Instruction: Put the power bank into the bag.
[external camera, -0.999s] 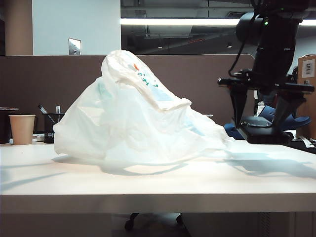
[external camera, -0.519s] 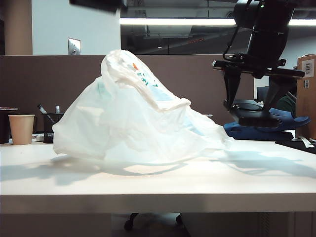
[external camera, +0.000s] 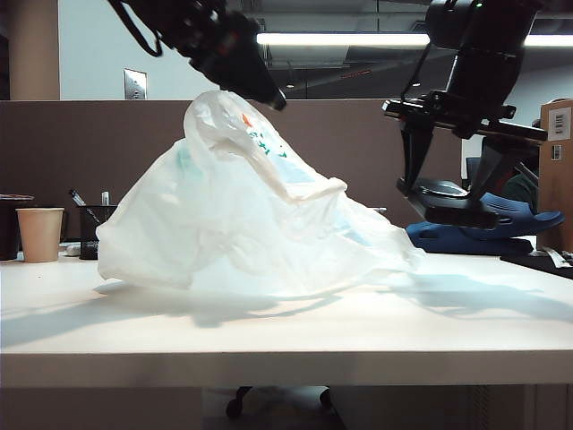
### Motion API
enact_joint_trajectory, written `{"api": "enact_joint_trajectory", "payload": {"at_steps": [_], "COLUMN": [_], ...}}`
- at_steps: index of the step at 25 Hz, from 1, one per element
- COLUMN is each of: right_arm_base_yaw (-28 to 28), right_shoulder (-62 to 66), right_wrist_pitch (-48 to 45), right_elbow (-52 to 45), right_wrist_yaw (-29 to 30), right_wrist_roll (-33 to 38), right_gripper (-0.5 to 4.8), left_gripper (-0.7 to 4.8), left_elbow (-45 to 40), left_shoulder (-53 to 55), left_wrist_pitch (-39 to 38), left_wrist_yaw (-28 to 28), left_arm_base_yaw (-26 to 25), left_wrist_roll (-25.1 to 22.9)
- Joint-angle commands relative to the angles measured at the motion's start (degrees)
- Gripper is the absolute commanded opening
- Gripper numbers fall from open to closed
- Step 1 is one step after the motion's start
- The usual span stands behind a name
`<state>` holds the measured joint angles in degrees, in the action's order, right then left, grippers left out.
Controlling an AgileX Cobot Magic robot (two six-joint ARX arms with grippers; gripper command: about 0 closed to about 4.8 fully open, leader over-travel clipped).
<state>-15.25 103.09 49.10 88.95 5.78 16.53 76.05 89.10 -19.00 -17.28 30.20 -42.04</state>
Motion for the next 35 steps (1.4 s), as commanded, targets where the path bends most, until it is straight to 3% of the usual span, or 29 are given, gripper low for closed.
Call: {"api": "enact_joint_trajectory", "payload": {"at_steps": [1, 9, 13, 18, 20, 27, 31, 35], "right_arm_base_yaw": [-0.13, -0.13, -0.13, -0.13, -0.13, -0.13, -0.13, -0.13], "right_shoulder": [-0.55, -0.55, -0.55, -0.55, -0.55, -0.55, -0.55, -0.55], "right_wrist_pitch": [-0.11, 1.53, 1.68, 1.60, 1.57, 1.20, 1.20, 1.20], "right_elbow": [0.50, 0.50, 0.50, 0.50, 0.52, 0.50, 0.50, 0.50], "right_wrist_yaw": [1.55, 6.84, 7.72, 7.72, 7.69, 7.69, 7.72, 7.74], "right_wrist_roll": [-0.35, -1.79, -1.81, -1.81, -1.84, -2.03, -2.32, -3.08], "right_gripper": [1.47, 1.48, 1.47, 1.47, 1.47, 1.47, 1.47, 1.47], "left_gripper": [4.04, 4.03, 4.03, 4.04, 4.04, 4.04, 4.02, 3.95], "left_elbow": [0.20, 0.20, 0.26, 0.31, 0.31, 0.33, 0.33, 0.31], "left_shoulder": [1.53, 4.87, 4.72, 4.74, 4.74, 4.50, 4.55, 4.57], "left_wrist_pitch": [-0.22, 1.16, 6.05, 5.05, 5.66, 9.86, 11.56, 10.49], "left_wrist_yaw": [4.94, 15.28, 18.78, 22.51, 24.02, 25.44, 25.59, 25.77], "left_arm_base_yaw": [0.13, 0.11, 0.11, 0.20, 0.20, 0.61, 1.07, 1.05], "left_wrist_roll": [-1.11, -2.43, -2.80, -9.05, -9.01, -9.25, -13.31, -13.84]}}
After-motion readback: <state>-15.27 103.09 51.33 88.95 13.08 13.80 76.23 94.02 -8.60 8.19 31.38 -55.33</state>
